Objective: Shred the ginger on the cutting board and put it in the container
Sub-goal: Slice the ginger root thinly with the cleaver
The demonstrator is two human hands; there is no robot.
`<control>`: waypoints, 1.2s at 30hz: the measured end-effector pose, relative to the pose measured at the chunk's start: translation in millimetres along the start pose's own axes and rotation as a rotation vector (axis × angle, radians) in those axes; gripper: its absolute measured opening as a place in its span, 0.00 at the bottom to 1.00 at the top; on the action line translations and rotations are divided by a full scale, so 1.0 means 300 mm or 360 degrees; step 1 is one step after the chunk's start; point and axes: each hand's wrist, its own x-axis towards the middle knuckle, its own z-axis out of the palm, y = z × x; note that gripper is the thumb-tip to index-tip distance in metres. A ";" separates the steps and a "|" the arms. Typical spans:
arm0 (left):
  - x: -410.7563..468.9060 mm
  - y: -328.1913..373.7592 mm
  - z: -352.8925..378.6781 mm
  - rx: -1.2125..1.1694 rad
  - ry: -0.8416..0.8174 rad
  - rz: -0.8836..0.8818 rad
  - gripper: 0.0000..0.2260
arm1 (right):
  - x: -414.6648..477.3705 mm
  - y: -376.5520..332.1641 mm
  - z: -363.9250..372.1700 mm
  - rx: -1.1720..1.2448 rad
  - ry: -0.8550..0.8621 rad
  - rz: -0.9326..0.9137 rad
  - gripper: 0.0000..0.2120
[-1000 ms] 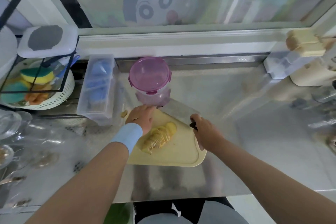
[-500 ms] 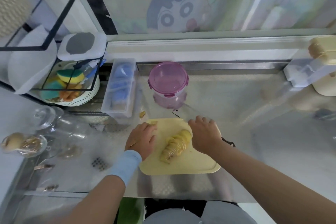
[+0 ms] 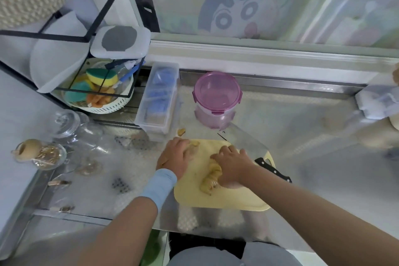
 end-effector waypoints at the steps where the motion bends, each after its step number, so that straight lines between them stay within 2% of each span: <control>1: 0.030 -0.009 -0.014 0.0030 0.0005 -0.0034 0.18 | 0.024 -0.008 -0.025 0.0018 0.0067 0.0013 0.34; 4: 0.123 -0.015 -0.045 0.0129 -0.0176 -0.0023 0.21 | 0.128 -0.046 -0.084 0.0101 0.0246 0.0015 0.27; 7: 0.208 -0.009 -0.061 0.0322 -0.0355 0.0073 0.19 | 0.221 -0.076 -0.095 0.0272 0.0273 -0.0015 0.23; 11: 0.245 -0.008 -0.058 0.0495 -0.0292 0.0099 0.09 | 0.285 -0.091 -0.071 0.0263 0.0331 -0.0060 0.17; 17: 0.240 -0.043 -0.049 0.0258 -0.0156 0.0028 0.06 | 0.288 -0.058 -0.044 0.0458 0.0412 -0.0126 0.10; 20: 0.198 -0.041 -0.053 -0.0132 -0.0005 -0.0092 0.09 | 0.276 -0.054 -0.031 0.0559 0.0387 -0.0119 0.12; 22: 0.154 -0.040 -0.055 -0.0443 -0.0033 -0.0227 0.10 | 0.268 -0.062 -0.029 0.0641 0.0335 -0.0133 0.16; 23: 0.135 -0.041 -0.054 -0.0459 -0.0128 -0.0237 0.11 | 0.263 -0.064 -0.030 0.0683 0.0310 -0.0129 0.19; 25: 0.110 -0.059 -0.036 -0.0260 -0.0279 -0.0139 0.11 | 0.245 -0.058 -0.032 0.0775 0.0302 -0.0064 0.23; 27: 0.093 -0.072 -0.029 -0.0191 -0.0209 -0.0051 0.11 | 0.217 -0.037 -0.027 0.0823 0.0324 0.0022 0.25; 30: 0.059 -0.051 -0.038 -0.0307 -0.0007 -0.0093 0.12 | 0.151 0.017 -0.010 0.0802 0.0290 0.0101 0.28; 32: 0.024 -0.009 -0.042 -0.0412 -0.0003 -0.0113 0.17 | 0.102 0.049 0.006 0.0739 0.0235 0.0089 0.31; 34: -0.016 0.055 -0.025 -0.0380 -0.0211 0.0002 0.25 | 0.057 0.065 0.030 0.0682 0.0193 0.0087 0.34; 36: -0.055 0.122 0.020 -0.0091 -0.0480 0.0185 0.36 | 0.013 0.067 0.053 0.0640 0.0175 0.0111 0.35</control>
